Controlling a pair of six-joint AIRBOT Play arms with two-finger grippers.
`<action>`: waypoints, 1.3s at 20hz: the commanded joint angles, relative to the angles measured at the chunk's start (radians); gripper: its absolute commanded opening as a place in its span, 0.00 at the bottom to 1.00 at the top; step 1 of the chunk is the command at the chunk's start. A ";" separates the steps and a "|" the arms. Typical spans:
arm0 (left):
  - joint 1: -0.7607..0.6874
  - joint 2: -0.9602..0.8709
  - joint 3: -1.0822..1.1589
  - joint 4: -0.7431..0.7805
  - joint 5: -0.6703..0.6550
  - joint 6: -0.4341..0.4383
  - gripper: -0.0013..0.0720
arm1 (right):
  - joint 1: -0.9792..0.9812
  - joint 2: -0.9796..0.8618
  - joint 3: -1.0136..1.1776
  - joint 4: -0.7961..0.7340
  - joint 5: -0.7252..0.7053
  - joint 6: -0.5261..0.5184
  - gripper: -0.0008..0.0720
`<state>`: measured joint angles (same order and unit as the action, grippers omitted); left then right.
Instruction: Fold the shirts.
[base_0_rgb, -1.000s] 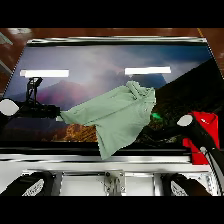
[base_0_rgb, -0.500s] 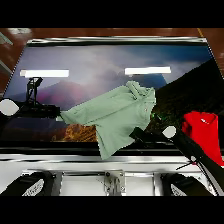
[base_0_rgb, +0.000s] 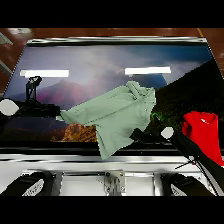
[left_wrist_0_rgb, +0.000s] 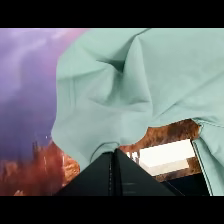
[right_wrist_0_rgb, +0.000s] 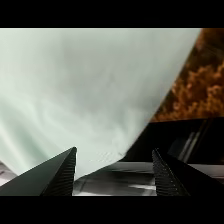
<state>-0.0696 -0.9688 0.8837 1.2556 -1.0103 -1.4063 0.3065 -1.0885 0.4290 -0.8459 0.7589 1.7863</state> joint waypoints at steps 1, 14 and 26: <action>0.000 0.001 0.000 0.000 0.008 0.000 0.06 | 0.003 -0.054 0.000 0.055 -0.014 -0.036 0.82; 0.000 0.002 0.000 0.001 0.008 0.000 0.06 | 0.002 -0.119 0.117 0.261 -0.086 -0.253 0.09; 0.000 0.294 0.781 0.211 0.008 -0.027 0.06 | -0.230 0.431 1.014 -0.199 0.053 -0.241 0.09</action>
<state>-0.0696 -0.7456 1.4391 1.4364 -1.0050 -1.4170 0.1513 -0.7933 1.2098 -0.9085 0.8528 1.4387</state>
